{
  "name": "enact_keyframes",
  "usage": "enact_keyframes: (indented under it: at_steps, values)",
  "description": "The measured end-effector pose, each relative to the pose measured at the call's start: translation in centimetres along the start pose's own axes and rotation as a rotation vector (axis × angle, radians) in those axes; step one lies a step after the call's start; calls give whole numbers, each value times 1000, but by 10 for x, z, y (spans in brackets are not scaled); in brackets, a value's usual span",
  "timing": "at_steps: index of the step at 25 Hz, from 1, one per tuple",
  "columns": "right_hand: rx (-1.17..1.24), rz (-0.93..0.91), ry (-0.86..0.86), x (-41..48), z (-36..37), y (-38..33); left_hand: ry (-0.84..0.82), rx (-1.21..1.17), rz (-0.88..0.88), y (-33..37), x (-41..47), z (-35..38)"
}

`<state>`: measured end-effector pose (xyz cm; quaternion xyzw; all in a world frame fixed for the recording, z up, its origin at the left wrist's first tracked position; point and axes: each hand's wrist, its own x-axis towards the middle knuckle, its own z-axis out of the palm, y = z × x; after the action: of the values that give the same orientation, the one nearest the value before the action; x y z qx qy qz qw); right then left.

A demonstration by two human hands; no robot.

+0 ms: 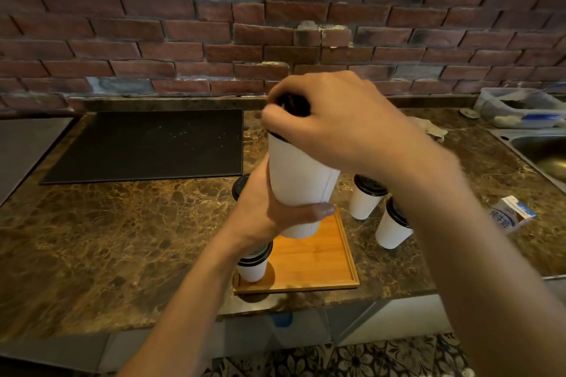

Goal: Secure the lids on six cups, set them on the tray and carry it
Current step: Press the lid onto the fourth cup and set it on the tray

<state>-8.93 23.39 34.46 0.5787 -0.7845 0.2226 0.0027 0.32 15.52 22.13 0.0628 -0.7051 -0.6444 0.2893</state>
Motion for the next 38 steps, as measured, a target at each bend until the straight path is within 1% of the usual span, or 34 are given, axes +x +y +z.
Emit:
enact_keyframes:
  at_steps: [1, 2, 3, 4, 6, 8, 9, 10, 11, 13, 14, 15, 16, 17, 19, 20, 21, 22, 23, 24, 25, 26, 27, 28, 30, 31, 32, 33, 34, 36, 37, 38]
  values:
    - [-115, 124, 110, 1, 9, -6, 34, 9, 24, -1, 1, 2]
    - [-186, 206, 202, 1, 15, -12, 58, 29, 51, 0, 2, 4]
    - [-195, 236, 264, 2, 17, -15, 71, 47, 67, 0, 3, 6]
    - [-153, 202, 288, 2, 16, -15, 71, 50, 64, 0, 3, 5]
    - [74, 15, 212, 2, 4, -8, 40, 23, 33, 4, 4, -2]
    - [274, -197, 53, 1, -14, -4, -8, 12, 10, 4, 5, -11]
    - [326, -251, -17, 1, -19, -2, -30, 13, 19, 4, 6, -14]
    - [329, -238, -58, 2, -19, -3, -34, 13, 31, 5, 6, -14]
    - [262, -165, -49, 3, -15, -4, -13, 21, 39, 6, 7, -11]
    - [-18, 80, 106, 8, 4, -13, 43, 71, 54, 7, 10, -4]
    - [-157, 152, 190, 8, 11, -18, 59, 101, 72, 6, 10, -1]
    - [-207, 166, 276, 6, 14, -22, 73, 122, 94, 5, 9, 0]
    - [-162, 91, 309, 6, 13, -22, 85, 120, 101, 5, 9, -2]
    - [-34, -22, 245, 5, 6, -19, 98, 86, 88, 7, 9, -5]
    - [305, -255, -2, 3, -19, -9, 68, 58, 74, 11, 7, -13]
    - [425, -325, -80, 4, -27, -4, 41, 66, 67, 11, 7, -15]
    - [473, -328, -108, 4, -30, 0, 24, 72, 70, 11, 7, -14]
    - [432, -256, -82, 6, -27, 0, 42, 77, 76, 11, 9, -11]
    - [308, -141, -11, 8, -17, -4, 79, 76, 88, 11, 10, -8]
    - [135, -23, 90, 10, -5, -10, 121, 59, 94, 12, 12, -3]
    - [-52, 58, 202, 12, 8, -17, 154, 50, 106, 12, 12, 1]
    - [-159, 83, 300, 10, 14, -23, 174, 51, 125, 12, 10, 3]
    - [-150, 36, 357, 9, 15, -26, 190, 81, 156, 12, 9, 2]
    - [-42, -48, 325, 9, 10, -24, 209, 122, 169, 13, 9, -1]
    - [265, -250, 134, 9, -11, -16, 192, 135, 150, 18, 9, -11]
    - [357, -335, 52, 9, -20, -12, 156, 122, 141, 20, 10, -15]
    - [411, -378, 7, 9, -25, -8, 123, 112, 129, 21, 10, -17]
    - [410, -344, -6, 9, -25, -8, 103, 97, 114, 22, 11, -18]
    - [334, -247, 28, 10, -20, -11, 93, 74, 97, 23, 12, -16]
    - [33, -26, 195, 13, 1, -22, 85, 79, 93, 21, 14, -11]
    - [-115, 49, 268, 13, 8, -27, 83, 99, 105, 18, 14, -9]
    - [-181, 79, 329, 12, 9, -28, 87, 107, 113, 18, 13, -8]
